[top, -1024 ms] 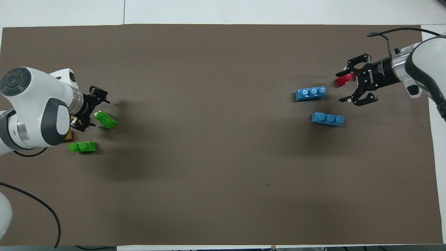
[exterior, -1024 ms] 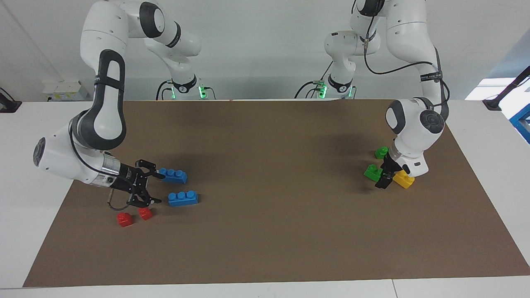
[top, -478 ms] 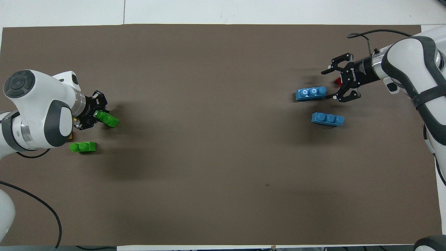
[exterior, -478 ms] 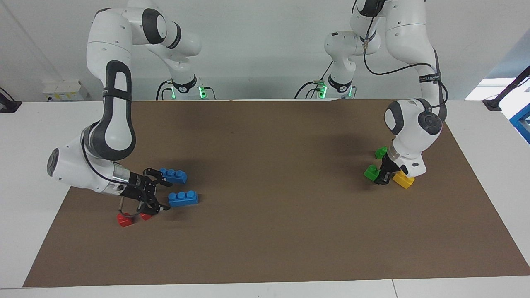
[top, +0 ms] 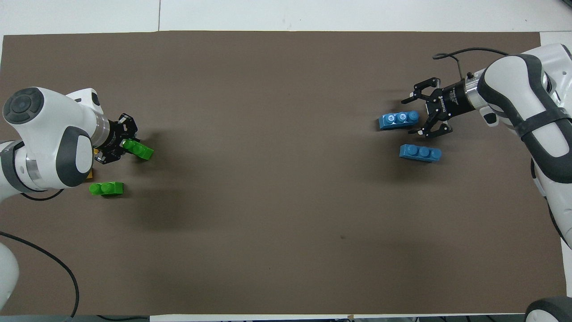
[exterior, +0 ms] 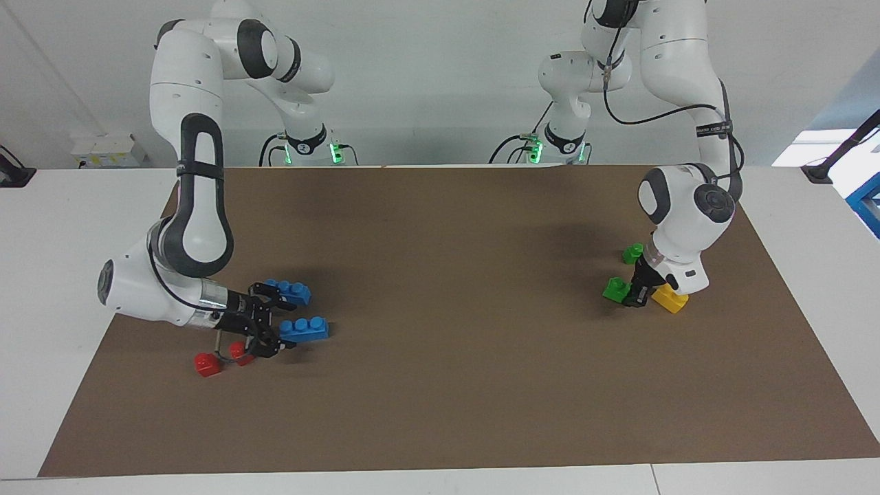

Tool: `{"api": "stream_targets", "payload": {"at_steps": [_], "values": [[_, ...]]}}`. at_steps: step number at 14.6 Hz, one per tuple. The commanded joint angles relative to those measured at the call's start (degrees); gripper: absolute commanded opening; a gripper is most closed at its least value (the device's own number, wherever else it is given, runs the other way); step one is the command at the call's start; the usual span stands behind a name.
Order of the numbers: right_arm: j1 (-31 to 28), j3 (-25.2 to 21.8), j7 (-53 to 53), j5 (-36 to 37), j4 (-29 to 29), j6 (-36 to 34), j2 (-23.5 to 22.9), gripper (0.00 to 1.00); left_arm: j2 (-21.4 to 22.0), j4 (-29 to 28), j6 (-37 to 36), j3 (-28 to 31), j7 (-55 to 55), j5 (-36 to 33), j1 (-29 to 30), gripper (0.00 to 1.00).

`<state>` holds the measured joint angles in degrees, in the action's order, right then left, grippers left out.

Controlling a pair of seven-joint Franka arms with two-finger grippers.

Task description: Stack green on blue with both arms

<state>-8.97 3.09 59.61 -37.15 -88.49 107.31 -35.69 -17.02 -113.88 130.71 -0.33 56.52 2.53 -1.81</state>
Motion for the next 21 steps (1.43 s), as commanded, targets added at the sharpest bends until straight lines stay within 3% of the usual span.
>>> {"api": "stream_targets", "payload": {"at_steps": [1, 4, 8, 12, 15, 17, 19, 20, 21], "values": [[-0.35, 0.34, -3.79, -1.61, -3.71, 2.38, 1.67, 0.93, 0.93, 3.91, -6.41, -0.02, 0.34, 1.33, -0.47, 0.0], [-0.44, 0.34, -4.59, -2.84, -4.06, 2.64, 1.58, 0.93, 4.0, 7.79, -13.98, -0.63, 0.95, 1.42, -1.26, 0.0], [-0.79, 0.34, -6.52, -2.93, -5.9, 5.53, 1.85, 0.9, 8.75, 9.19, -16.27, -1.77, 9.47, 3.17, -2.75, 0.0], [-1.14, 0.34, -6.52, -3.02, -6.08, 6.16, 1.76, 0.9, 9.55, 12.8, -22.77, -5.47, 17.89, 3.18, -3.72, 0.0], [-1.14, 0.25, -6.26, -4.77, -5.99, 6.16, 1.76, 0.81, 12.18, 12.98, -24.01, -5.91, 23.97, 3.0, -6.0, 0.0], [-1.14, 0.34, -6.26, -4.95, -5.91, 6.16, 1.76, 0.66, 13.85, 12.98, -24.8, -6.09, 27.83, 3.0, -6.27, 0.0], [-1.23, 0.25, -6.26, -4.95, -5.73, 6.16, 1.76, 0.35, 15.08, 12.98, -25.68, -6.35, 33.01, 3.0, -7.24, 0.0], [-1.23, 0.25, -6.34, -4.95, -5.56, 6.16, 1.76, 0.12, 15.35, 12.98, -26.29, -6.53, 35.47, 3.0, -7.41, 0.0], [-1.23, 0.25, -6.34, -4.86, -5.38, 6.16, 1.76, 0.0, 15.52, 13.07, -26.91, -7.05, 37.15, 3.0, -7.94, 0.0]]}}
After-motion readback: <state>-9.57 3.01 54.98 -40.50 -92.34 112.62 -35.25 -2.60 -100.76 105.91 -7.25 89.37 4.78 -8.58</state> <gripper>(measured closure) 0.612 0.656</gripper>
